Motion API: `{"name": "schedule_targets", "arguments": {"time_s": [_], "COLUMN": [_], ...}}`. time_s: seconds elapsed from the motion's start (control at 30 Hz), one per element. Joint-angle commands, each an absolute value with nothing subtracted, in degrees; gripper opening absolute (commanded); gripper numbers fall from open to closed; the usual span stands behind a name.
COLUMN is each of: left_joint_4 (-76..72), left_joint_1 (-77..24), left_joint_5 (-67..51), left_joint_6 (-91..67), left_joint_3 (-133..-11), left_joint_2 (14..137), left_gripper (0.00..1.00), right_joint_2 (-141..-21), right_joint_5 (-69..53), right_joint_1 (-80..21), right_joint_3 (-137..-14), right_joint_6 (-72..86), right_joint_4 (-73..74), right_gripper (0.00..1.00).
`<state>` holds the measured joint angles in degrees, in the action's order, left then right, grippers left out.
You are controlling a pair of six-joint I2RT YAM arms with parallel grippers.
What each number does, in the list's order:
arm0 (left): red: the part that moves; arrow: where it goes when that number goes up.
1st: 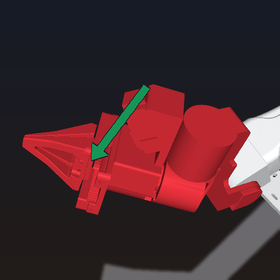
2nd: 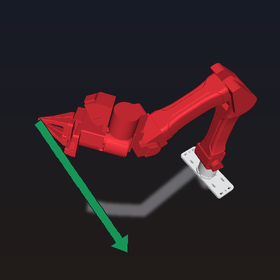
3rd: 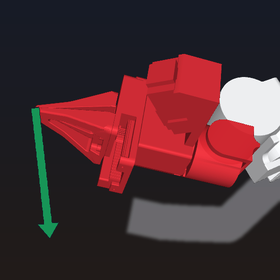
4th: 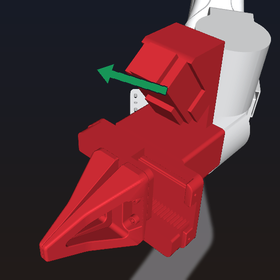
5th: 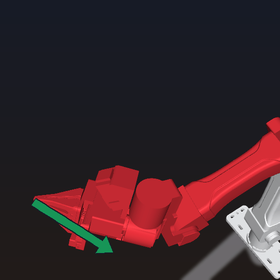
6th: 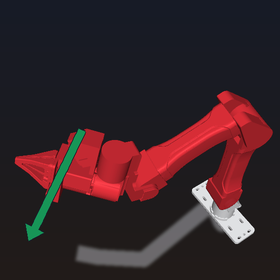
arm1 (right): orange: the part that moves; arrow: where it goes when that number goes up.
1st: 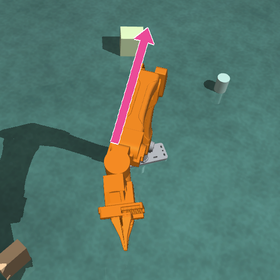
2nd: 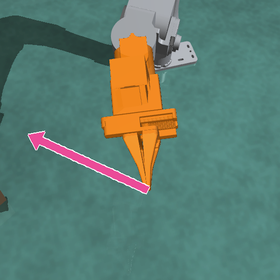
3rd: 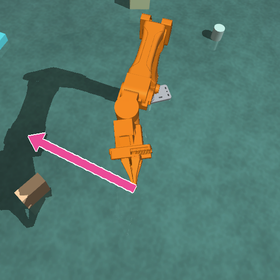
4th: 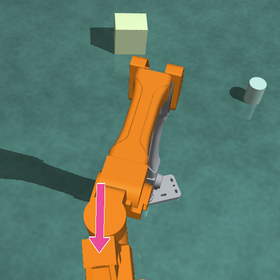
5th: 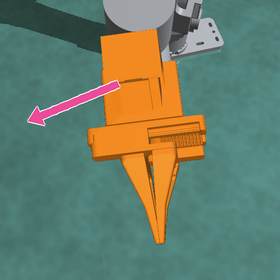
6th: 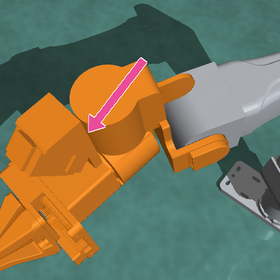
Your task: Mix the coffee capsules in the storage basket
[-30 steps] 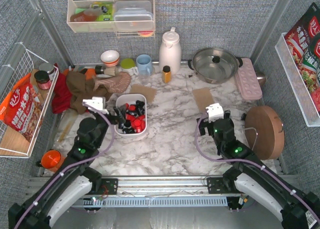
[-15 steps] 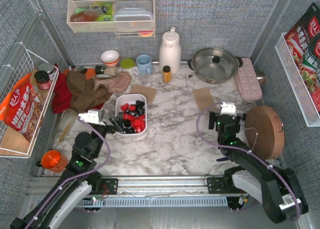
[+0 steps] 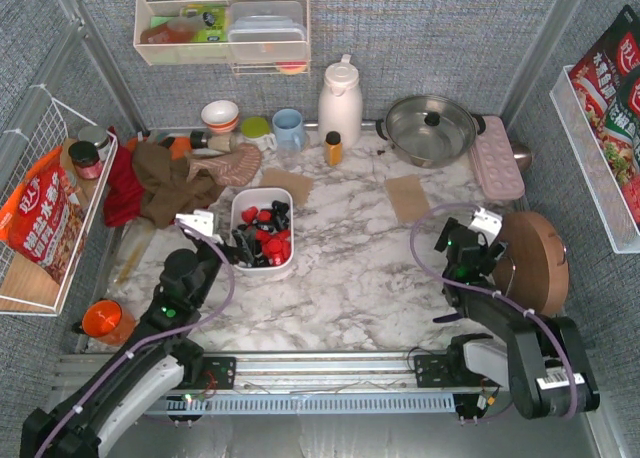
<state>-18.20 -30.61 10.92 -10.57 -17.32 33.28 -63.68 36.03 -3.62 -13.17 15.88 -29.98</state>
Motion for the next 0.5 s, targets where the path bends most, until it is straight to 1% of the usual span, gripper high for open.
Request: {"name": "schedule_targets", "arguments": {"time_s": [0.0, 0.07, 0.17, 0.23, 0.27, 0.33, 0.4, 0.43, 0.47], "left_joint_4": [-22.5, -22.3, -22.0, -21.8, -21.7, -21.9, -22.8, -23.6, -24.6], "left_joint_1": [-30.6, -30.6, -30.6, -30.6, -30.6, -30.6, -30.6, -30.6, -30.6], "left_joint_5": [9.9, 9.6, 9.2, 9.1, 9.2, 9.3, 9.4, 9.5, 9.6], "left_joint_6": [-11.5, -12.0, -12.0, -12.0, -11.9, -11.6, -11.3, -11.3, -11.3], "left_joint_3": [-17.3, -17.6, -18.1, -18.4, -18.5, -18.3, -17.6, -17.2, -16.7], "left_joint_2": [36.2, 38.0, 39.5, 39.9, 40.0, 40.0, 40.0, 40.0, 40.3], "left_gripper": [0.99, 0.99, 0.99, 0.99, 0.99, 0.99, 0.99, 0.99, 0.99], "right_joint_2": [-66.9, -69.9, -73.8, -79.8, -81.9, -81.1, -86.4, -88.8, -87.5], "right_joint_5": [37.7, 34.9, 32.6, 31.5, 29.9, 19.7, 8.7, 6.7, 9.0], "right_joint_1": [-3.4, -3.4, -3.4, -3.3, -3.4, -3.8, -4.5, -4.7, -4.7], "right_joint_3": [-14.9, -16.6, -16.9, -15.3, -14.9, -17.2, -18.1, -18.0, -18.4], "right_joint_6": [12.7, 11.6, 11.1, 10.9, 8.4, 4.6, -1.5, -2.2, -1.2], "right_joint_4": [-37.4, -37.9, -43.0, -53.2, -57.8, -51.5, -54.8, -59.0, -56.3], "right_gripper": [0.99, 0.99, 0.99, 0.99, 0.99, 0.99, 0.99, 0.99, 0.99]}}
